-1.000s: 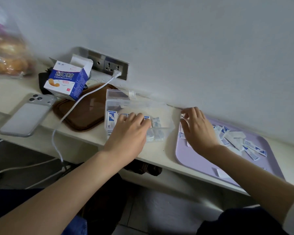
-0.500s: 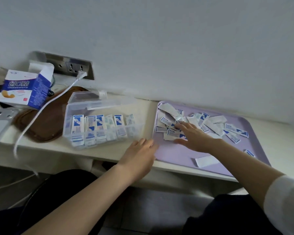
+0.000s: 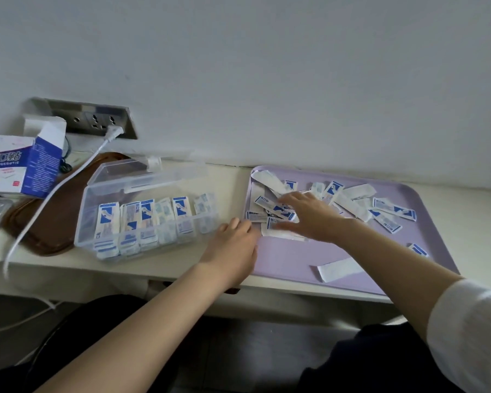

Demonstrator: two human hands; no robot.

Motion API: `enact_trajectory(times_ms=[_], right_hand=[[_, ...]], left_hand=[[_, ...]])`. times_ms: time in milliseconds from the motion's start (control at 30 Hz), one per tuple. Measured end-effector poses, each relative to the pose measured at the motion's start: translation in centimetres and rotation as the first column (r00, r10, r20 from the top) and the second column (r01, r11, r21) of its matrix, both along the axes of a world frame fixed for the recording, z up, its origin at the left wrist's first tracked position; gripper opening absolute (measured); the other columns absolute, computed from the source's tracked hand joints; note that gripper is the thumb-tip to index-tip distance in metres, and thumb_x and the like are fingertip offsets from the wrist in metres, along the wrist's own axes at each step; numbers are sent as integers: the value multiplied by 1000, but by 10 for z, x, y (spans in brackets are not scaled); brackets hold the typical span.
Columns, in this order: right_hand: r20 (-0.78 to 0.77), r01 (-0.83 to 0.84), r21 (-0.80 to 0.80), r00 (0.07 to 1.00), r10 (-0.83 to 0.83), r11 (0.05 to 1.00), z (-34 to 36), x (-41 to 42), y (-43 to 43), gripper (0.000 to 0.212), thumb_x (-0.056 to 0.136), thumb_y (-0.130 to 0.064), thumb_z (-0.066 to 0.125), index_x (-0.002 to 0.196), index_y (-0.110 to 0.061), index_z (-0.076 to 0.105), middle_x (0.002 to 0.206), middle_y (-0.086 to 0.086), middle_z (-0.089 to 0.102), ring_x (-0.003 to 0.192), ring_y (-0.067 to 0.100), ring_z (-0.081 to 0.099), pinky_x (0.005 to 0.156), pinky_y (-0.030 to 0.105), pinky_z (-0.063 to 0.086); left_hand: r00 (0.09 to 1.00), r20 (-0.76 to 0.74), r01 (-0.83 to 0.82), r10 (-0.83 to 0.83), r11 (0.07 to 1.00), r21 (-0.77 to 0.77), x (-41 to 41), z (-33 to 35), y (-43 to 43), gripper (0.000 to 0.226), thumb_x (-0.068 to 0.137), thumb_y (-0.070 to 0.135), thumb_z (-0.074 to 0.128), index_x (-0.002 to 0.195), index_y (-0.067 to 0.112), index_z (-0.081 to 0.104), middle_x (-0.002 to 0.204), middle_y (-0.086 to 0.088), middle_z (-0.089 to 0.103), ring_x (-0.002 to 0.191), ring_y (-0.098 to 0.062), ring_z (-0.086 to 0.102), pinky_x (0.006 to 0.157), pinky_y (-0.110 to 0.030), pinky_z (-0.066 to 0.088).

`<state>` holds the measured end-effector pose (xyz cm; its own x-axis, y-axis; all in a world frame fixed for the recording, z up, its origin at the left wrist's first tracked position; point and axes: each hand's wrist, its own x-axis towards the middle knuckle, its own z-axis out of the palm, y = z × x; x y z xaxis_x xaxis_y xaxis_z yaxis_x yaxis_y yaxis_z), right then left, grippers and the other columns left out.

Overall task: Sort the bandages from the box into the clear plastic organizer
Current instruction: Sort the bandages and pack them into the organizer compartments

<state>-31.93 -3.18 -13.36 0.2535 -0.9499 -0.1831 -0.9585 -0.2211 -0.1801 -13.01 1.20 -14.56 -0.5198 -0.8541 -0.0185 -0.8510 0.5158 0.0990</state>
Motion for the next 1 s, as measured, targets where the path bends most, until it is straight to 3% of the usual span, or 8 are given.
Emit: enact_trajectory(times_ms=[67, 233, 433, 600, 767, 833, 933, 1000], right_hand=[[-32, -63, 20, 997, 63, 998, -4, 2, 2, 62, 86, -58, 50, 138, -28, 37, 148, -6, 32, 133, 24, 29, 109, 40, 28], [41, -89, 24, 995, 88, 996, -3, 5, 4, 61, 79, -60, 59, 129, -30, 45, 138, -8, 45, 128, 20, 34, 102, 40, 35], [96, -141, 8, 986, 140, 990, 3, 6, 12, 45, 82, -46, 64, 122, -27, 53, 121, -6, 56, 114, 20, 42, 91, 32, 38], [139, -191, 48, 973, 182, 980, 10, 2, 18, 39, 82, -38, 68, 118, -27, 59, 119, -9, 57, 111, 17, 46, 84, 25, 35], [228, -137, 84, 967, 115, 987, 12, -3, 20, 32, 91, -27, 58, 123, -22, 58, 127, -3, 54, 117, 16, 48, 98, 29, 38], [174, -114, 70, 980, 100, 991, 10, -8, 20, 32, 94, -25, 54, 125, -21, 56, 134, -2, 49, 126, 19, 40, 106, 34, 33], [32, -146, 32, 989, 145, 989, 8, -16, 20, 46, 91, -39, 54, 134, -22, 47, 142, -5, 41, 135, 19, 28, 113, 36, 22], [39, -155, 59, 987, 153, 986, 10, -19, 22, 58, 86, -46, 59, 136, -22, 44, 142, -7, 42, 134, 17, 29, 111, 34, 23]], left_hand=[[1000, -20, -14, 14, 999, 31, -2, -2, -2, 33, 96, 16, 35, 128, 16, 42, 132, -4, 42, 119, -24, 38, 97, -33, 32], [998, -62, -19, 23, 998, 51, -2, -5, -2, 40, 94, 13, 37, 133, 19, 39, 132, -1, 41, 118, -23, 41, 98, -34, 34], [998, 3, -70, 71, 997, -29, -5, -2, 0, 32, 94, 14, 35, 125, 18, 44, 125, -3, 45, 114, -24, 44, 95, -34, 34], [992, -65, -116, 109, 986, -120, -10, 6, 1, 19, 96, 21, 37, 113, 17, 44, 116, -4, 47, 107, -24, 45, 88, -33, 34], [994, -69, -90, 86, 995, -49, -27, 6, -3, 41, 96, 45, 41, 126, 17, 43, 127, 0, 47, 118, -21, 40, 95, -31, 31], [994, -16, -111, 111, 994, 1, -35, 4, -5, 51, 94, 52, 40, 130, 16, 41, 129, -2, 46, 122, -22, 38, 97, -32, 30], [988, 44, -152, 150, 987, 58, -43, 1, -9, 59, 90, 56, 44, 131, 13, 41, 129, -8, 42, 123, -26, 36, 100, -34, 30], [984, 62, -169, 164, 982, 85, -46, 1, -11, 63, 87, 59, 47, 130, 12, 42, 128, -9, 40, 123, -26, 35, 100, -34, 29]])
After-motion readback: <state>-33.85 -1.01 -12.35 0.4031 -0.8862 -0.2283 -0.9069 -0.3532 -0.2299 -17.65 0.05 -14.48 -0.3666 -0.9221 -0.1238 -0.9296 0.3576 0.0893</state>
